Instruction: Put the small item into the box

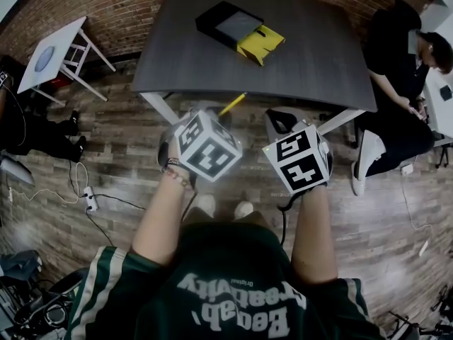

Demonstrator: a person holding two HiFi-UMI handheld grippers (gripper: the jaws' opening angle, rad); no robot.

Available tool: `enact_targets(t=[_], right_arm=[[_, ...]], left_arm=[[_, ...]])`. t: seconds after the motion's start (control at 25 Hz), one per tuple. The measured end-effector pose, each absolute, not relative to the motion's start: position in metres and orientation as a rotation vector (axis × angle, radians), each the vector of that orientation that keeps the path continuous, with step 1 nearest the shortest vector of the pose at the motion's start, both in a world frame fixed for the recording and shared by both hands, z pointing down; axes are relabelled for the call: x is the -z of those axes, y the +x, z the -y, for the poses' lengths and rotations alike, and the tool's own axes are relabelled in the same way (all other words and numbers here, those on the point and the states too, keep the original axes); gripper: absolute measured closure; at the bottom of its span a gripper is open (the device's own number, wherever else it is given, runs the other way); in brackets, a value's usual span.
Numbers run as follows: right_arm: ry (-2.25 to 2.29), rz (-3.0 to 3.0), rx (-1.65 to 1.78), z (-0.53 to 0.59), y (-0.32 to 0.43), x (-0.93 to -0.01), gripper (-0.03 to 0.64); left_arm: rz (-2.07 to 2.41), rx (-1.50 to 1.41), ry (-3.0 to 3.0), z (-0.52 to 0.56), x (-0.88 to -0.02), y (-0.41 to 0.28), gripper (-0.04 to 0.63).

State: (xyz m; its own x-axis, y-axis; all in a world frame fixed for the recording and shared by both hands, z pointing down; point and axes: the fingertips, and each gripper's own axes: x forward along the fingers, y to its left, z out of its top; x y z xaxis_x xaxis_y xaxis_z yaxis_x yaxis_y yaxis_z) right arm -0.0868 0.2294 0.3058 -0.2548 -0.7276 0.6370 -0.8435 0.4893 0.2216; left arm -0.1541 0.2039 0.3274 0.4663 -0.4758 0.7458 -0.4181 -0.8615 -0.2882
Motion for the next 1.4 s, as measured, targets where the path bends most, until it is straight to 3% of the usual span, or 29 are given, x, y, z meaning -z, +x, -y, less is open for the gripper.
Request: enact_targets(t=[1.4], right_arm=[[1.257, 2.092, -0.170, -0.271, -0.026, -0.317, 0.611]], left_arm=[[-0.868, 1.357, -2.598, -0.247, -0.330, -0.093, 0.568]])
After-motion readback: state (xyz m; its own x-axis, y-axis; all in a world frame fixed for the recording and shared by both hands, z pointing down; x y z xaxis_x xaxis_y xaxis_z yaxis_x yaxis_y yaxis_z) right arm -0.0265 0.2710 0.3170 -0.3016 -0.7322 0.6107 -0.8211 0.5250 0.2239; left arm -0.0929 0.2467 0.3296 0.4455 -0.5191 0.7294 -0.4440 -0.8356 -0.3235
